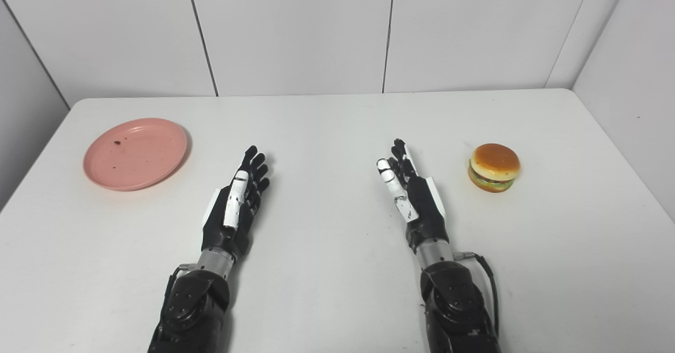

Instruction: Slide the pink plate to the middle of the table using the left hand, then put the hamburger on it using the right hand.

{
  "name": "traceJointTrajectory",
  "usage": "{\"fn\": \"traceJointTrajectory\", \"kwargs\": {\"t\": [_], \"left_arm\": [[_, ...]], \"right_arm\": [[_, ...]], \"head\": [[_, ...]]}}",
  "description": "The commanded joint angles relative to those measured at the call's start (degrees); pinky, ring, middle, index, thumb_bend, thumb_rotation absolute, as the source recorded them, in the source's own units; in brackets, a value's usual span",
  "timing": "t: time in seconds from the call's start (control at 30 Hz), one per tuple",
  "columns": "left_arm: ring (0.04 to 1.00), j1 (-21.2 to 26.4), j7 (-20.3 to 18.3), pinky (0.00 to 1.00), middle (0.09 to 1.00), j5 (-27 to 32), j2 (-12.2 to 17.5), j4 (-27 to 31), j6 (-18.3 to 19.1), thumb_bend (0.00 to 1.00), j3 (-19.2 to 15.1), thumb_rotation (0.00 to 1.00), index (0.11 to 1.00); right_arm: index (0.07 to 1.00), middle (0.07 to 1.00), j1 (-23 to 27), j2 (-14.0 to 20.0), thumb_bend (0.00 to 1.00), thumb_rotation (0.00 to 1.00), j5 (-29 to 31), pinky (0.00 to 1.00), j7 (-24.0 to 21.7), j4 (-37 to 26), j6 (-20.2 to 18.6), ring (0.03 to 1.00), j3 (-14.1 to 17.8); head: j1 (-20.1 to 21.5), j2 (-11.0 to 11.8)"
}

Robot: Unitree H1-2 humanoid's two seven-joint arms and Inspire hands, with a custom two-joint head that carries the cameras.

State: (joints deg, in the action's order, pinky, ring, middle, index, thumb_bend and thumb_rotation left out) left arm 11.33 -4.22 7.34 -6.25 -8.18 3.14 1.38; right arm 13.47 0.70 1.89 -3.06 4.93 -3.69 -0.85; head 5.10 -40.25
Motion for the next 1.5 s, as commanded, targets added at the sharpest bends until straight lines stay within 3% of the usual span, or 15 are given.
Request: {"fn": "traceJointTrajectory", "kwargs": {"t": [0.0,0.1,0.17,0.43,0.77,0.83,0.87,0.9,0.93,0.97,1.03,1.13,1.3,1.47], "left_arm": [[1.000,-0.35,0.23,1.00,1.000,-0.28,0.50,0.34,0.16,0.43,-0.18,1.00,1.000],[1.000,-0.36,0.10,1.00,1.000,-0.54,0.68,0.14,-0.47,0.43,-0.01,1.00,1.000],[1.000,-0.40,0.12,1.00,1.000,-0.69,0.67,0.25,-0.73,0.43,0.14,1.00,1.000],[1.000,0.43,1.93,1.00,1.000,-1.75,-0.32,-0.27,-2.32,0.39,0.32,1.00,1.000],[1.000,0.87,2.82,1.00,1.000,-2.78,-0.87,-1.83,-4.24,0.42,0.26,1.00,1.000],[1.000,0.94,2.76,1.00,1.000,-2.81,-1.01,-2.61,-5.01,0.42,0.39,1.00,1.000],[1.000,0.98,3.04,1.00,1.000,-3.17,-1.30,-3.06,-5.58,0.41,0.59,1.00,1.000],[1.000,1.00,3.26,1.00,1.000,-3.43,-1.50,-3.36,-5.97,0.42,0.75,1.00,1.000],[1.000,1.03,3.64,1.00,1.000,-4.18,-1.82,-3.96,-6.75,0.43,1.19,1.00,1.000],[1.000,1.05,3.91,1.00,1.000,-4.72,-2.03,-4.40,-7.33,0.42,1.50,1.00,1.000],[1.000,1.43,4.69,1.00,1.000,-6.28,-2.54,-5.49,-8.71,0.43,2.28,1.00,1.000],[1.000,2.56,5.41,1.00,1.000,-6.44,-3.56,-6.75,-10.37,0.43,2.30,1.00,1.000],[1.000,4.33,6.72,1.00,1.000,-4.29,-5.17,-4.25,-7.23,0.41,0.29,1.00,1.000],[0.993,5.77,7.11,1.00,0.991,-2.70,-4.49,0.66,-3.07,0.47,-1.48,1.00,0.988]], "right_arm": [[1.000,0.998,1.47,-0.38,0.67,0.83,-0.27,1.00,0.36,-2.25,1.16,0.978,-0.14],[0.992,0.988,1.25,-0.93,0.59,0.85,0.93,1.00,0.09,-2.43,2.03,0.967,0.31],[0.995,0.990,0.95,-1.15,0.54,0.95,2.40,1.00,-0.67,-3.00,1.81,0.971,0.50],[1.000,1.000,0.17,-1.87,0.58,1.00,3.66,1.00,-0.52,-4.94,1.66,0.983,0.43],[1.000,1.000,-0.51,-2.34,0.58,1.00,4.38,1.00,-0.61,-5.59,1.84,1.000,0.46],[1.000,1.000,-0.49,-1.96,0.58,1.00,4.48,1.00,-0.82,-4.97,2.13,1.000,0.68],[1.000,1.000,-0.50,-1.48,0.58,1.00,5.04,1.00,-1.44,-4.81,1.89,1.000,0.81],[1.000,1.000,-0.51,-1.16,0.57,1.00,5.45,1.00,-1.89,-4.72,1.70,1.000,0.89],[1.000,1.000,-0.67,-0.73,0.57,1.00,6.13,1.00,-2.34,-4.89,1.31,1.000,1.12],[1.000,1.000,-0.79,-0.44,0.55,1.00,6.59,1.00,-2.62,-5.03,1.06,1.000,1.27],[1.000,1.000,-1.32,0.62,0.53,1.00,7.08,1.00,-3.10,-5.17,1.13,1.000,1.77],[1.000,1.000,-1.38,1.73,0.51,1.00,8.10,1.00,-3.81,-3.66,1.98,1.000,2.71],[1.000,1.000,-0.77,3.65,0.55,1.00,9.27,1.00,-5.62,0.75,5.18,1.000,3.92],[1.000,1.000,-0.47,4.39,0.54,0.99,9.63,1.00,-5.85,2.03,6.21,1.000,4.48]], "head": [[-0.25,-0.17],[-0.25,-0.17],[-0.33,-0.55],[-1.11,-1.65],[-2.40,-1.02],[-4.68,-0.33],[-8.24,0.67],[-8.24,0.67],[-11.82,1.94],[-11.82,1.94],[-17.02,4.03],[-21.29,5.99],[-25.74,8.08],[-26.71,8.68]]}}
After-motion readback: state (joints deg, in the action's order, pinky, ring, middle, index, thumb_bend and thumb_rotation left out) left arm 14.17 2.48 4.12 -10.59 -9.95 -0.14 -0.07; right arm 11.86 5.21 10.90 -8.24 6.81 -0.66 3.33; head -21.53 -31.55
